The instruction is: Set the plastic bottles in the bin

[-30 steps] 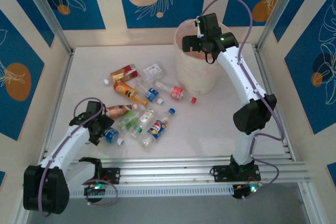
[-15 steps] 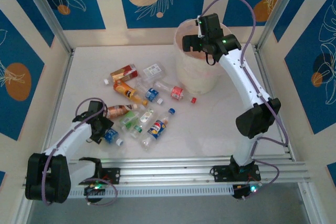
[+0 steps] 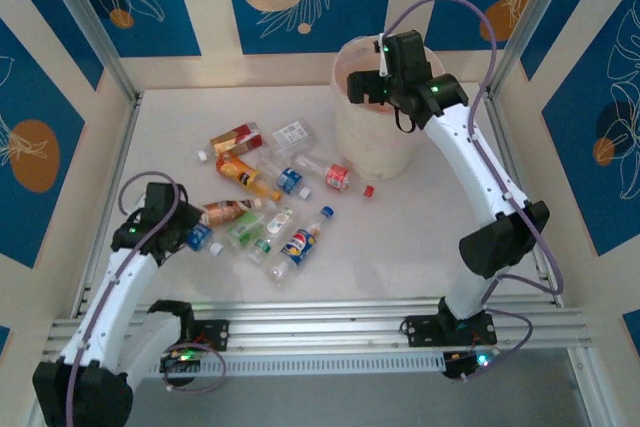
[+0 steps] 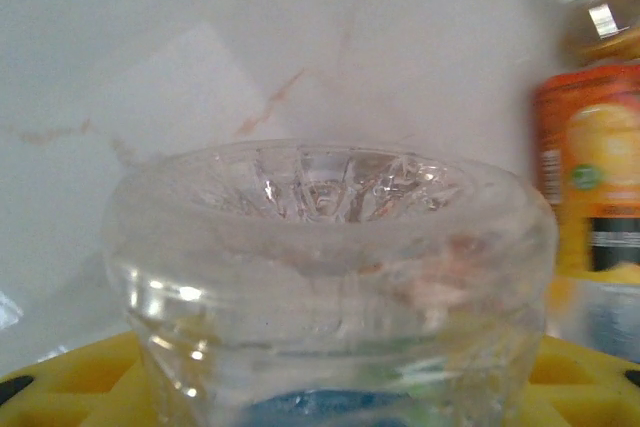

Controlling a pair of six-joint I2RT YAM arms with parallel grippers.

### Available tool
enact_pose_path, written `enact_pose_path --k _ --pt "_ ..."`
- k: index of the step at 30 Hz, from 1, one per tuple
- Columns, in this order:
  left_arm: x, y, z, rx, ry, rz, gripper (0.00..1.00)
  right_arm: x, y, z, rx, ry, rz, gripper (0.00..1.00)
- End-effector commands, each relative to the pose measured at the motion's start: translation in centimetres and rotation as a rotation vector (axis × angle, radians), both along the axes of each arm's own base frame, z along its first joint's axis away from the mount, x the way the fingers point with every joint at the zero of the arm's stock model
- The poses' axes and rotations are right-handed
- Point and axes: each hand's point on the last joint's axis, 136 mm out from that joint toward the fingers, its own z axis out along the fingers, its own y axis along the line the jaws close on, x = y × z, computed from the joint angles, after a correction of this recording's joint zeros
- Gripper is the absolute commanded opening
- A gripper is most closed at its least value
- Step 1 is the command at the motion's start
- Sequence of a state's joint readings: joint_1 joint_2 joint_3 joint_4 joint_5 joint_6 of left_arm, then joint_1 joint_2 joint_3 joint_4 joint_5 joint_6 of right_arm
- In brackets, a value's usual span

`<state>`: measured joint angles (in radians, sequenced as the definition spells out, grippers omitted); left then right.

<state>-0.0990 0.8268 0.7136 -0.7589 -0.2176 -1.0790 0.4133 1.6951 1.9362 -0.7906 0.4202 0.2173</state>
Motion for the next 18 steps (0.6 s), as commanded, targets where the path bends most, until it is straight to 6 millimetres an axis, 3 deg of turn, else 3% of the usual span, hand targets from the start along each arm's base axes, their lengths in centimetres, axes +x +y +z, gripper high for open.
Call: enact_pose_path --k 1,4,10,18 --pt "0.2 0.8 3.6 0.061 -0.059 -0.025 0.5 -1.6 0.5 2.6 0.072 -0.062 0.028 0.99" --pt "2.1 -0.1 6.9 0.038 -0.153 -0.071 0.49 -2.6 1.0 3.0 0.123 -0.071 0.063 0.99" --pt "7.7 -3.8 12.7 -0.075 -0.368 -0.186 0.45 -5.2 2.5 3.2 0.239 -0.079 0.152 0.99" --pt "15.0 -11.4 19.4 -0.145 -0.543 -0.382 0.45 -8.1 4.8 3.1 0.383 -0.059 0.271 0.99"
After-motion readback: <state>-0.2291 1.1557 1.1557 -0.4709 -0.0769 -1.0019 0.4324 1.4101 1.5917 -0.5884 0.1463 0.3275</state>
